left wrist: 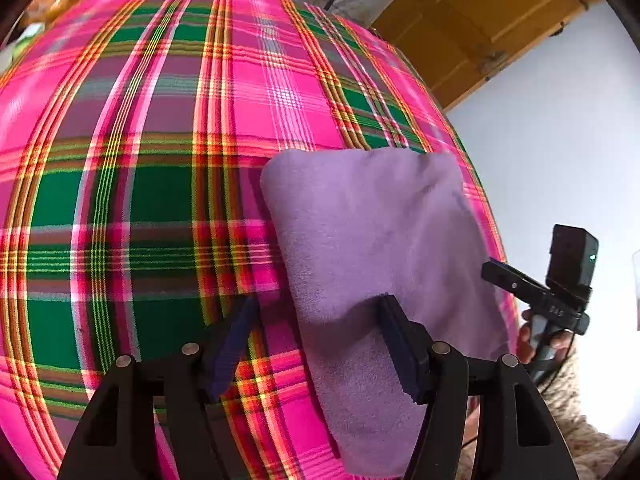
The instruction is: Fold clothes
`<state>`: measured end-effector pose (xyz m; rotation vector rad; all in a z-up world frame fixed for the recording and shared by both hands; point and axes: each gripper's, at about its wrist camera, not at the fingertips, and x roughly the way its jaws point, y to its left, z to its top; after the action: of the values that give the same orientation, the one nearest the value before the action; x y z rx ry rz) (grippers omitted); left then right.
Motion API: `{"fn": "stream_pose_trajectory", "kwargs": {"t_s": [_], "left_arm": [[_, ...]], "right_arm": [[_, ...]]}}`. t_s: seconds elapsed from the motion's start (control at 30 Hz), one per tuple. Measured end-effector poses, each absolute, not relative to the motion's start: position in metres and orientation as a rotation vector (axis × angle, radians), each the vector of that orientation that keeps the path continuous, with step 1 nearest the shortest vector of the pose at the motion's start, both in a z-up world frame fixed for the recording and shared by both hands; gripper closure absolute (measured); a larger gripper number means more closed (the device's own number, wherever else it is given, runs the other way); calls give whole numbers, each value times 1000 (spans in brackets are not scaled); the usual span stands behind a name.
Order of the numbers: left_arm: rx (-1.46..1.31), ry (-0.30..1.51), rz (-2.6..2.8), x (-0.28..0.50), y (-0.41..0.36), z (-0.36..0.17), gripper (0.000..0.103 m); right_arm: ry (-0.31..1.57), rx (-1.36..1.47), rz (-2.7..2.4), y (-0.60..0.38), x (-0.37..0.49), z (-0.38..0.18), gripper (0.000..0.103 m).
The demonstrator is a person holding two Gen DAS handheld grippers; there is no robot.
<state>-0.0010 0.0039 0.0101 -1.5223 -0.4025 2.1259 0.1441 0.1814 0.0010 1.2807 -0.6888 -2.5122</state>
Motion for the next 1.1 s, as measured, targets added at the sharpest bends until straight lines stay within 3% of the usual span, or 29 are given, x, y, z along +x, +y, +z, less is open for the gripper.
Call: {"fn": "stream_pose_trajectory", "kwargs": {"t_s": [0.47, 0.57, 0.73, 1.1], "left_arm": [[-1491, -426, 2065, -8, 33, 7, 31], [-1493, -426, 2072, -10, 35, 7, 31], [-1488, -402, 2111, -7, 36, 8, 36], [-1449, -205, 2234, 6, 55, 13, 46]], "right_arm": [[-718, 1222, -2428, 168, 130, -4, 44], [-715, 1232, -2438, 166, 127, -5, 50], [-686, 1253, -2490, 169, 134, -4, 58], [-537, 1303, -2618, 150, 139, 0, 64]]}}
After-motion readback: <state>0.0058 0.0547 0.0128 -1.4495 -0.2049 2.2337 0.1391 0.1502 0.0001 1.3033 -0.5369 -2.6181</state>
